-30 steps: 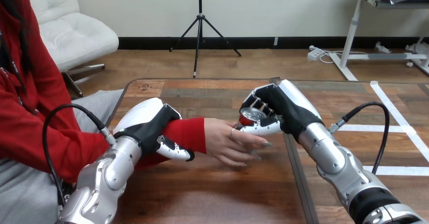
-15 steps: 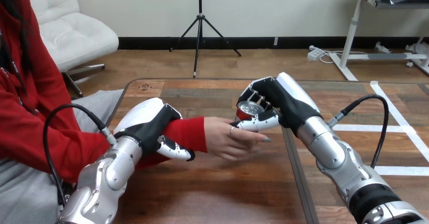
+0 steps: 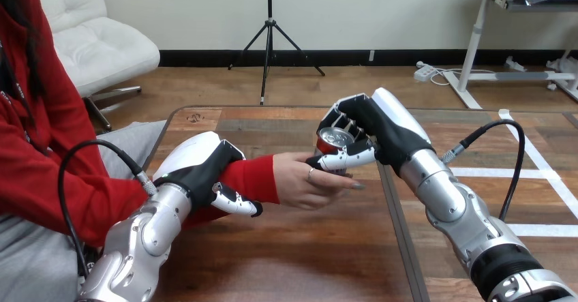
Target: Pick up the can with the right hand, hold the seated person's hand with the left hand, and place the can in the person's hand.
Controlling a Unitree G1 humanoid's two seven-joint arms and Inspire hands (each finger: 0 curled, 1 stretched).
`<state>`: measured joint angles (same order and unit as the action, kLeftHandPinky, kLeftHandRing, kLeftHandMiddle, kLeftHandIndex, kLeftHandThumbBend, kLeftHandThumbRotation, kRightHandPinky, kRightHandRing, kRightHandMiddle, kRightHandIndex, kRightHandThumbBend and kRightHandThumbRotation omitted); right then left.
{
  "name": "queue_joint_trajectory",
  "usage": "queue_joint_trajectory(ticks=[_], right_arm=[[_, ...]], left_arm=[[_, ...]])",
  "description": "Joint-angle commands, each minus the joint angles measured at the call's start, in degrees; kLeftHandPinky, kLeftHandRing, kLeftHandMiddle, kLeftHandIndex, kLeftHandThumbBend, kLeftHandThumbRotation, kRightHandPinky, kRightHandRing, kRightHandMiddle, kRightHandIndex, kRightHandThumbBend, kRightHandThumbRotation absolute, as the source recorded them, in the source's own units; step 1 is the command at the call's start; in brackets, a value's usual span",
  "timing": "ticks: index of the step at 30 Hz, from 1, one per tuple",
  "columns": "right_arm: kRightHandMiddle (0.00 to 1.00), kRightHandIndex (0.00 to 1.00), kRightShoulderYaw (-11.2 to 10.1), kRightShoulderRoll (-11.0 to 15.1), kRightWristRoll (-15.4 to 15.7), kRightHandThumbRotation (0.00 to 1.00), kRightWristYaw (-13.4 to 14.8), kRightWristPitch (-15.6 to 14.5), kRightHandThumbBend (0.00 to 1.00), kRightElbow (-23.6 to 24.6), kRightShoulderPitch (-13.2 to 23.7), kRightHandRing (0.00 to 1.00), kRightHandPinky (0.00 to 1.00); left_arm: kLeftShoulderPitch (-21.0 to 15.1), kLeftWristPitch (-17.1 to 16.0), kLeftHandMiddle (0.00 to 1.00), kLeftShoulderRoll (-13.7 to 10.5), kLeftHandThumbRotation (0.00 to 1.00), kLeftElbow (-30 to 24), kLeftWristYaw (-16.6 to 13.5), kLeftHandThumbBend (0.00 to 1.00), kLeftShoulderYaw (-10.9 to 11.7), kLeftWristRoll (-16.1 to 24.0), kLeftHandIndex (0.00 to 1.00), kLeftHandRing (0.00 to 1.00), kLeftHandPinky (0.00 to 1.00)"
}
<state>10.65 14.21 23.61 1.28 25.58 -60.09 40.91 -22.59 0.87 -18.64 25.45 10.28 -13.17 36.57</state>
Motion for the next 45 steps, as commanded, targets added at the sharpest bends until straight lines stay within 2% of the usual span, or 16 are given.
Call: queue_joint_trajectory(ticks=[1,25,35,41,45], right_arm=[[0.39,0.44,-0.91,1.21,-0.42,0.0,-0.12,2.01,0.69,12.65,15.63,0.33,0.28],[0.39,0.44,-1.09,1.58,-0.75,0.0,-0.99,1.42,0.7,11.81,14.77,0.33,0.29],[0.42,0.45,-1.48,1.39,-1.51,0.0,-2.76,-1.13,0.7,11.53,14.22,0.36,0.31],[0.48,0.49,-1.62,1.33,-1.75,0.0,-3.74,-2.71,0.75,12.0,13.7,0.43,0.37],[0.5,0.51,-1.94,1.24,-2.34,0.02,-4.34,-2.93,0.75,12.07,13.28,0.46,0.39]], left_arm=[[-17.5,-5.15,0.3,3.27,0.0,-5.91,-2.51,0.62,0.21,-2.74,0.35,0.21,0.14],[-17.02,-5.36,0.3,3.3,0.0,-6.45,-3.59,0.61,0.78,-2.9,0.34,0.21,0.14],[-16.58,-5.44,0.31,3.31,0.0,-7.08,-3.69,0.61,1.22,-3.42,0.35,0.22,0.15],[-16.06,-6.17,0.36,2.99,0.0,-7.64,-4.0,0.63,1.41,-3.57,0.38,0.27,0.2],[-15.76,-7.17,0.43,2.18,0.03,-7.93,-4.92,0.64,1.01,-2.48,0.44,0.35,0.28]])
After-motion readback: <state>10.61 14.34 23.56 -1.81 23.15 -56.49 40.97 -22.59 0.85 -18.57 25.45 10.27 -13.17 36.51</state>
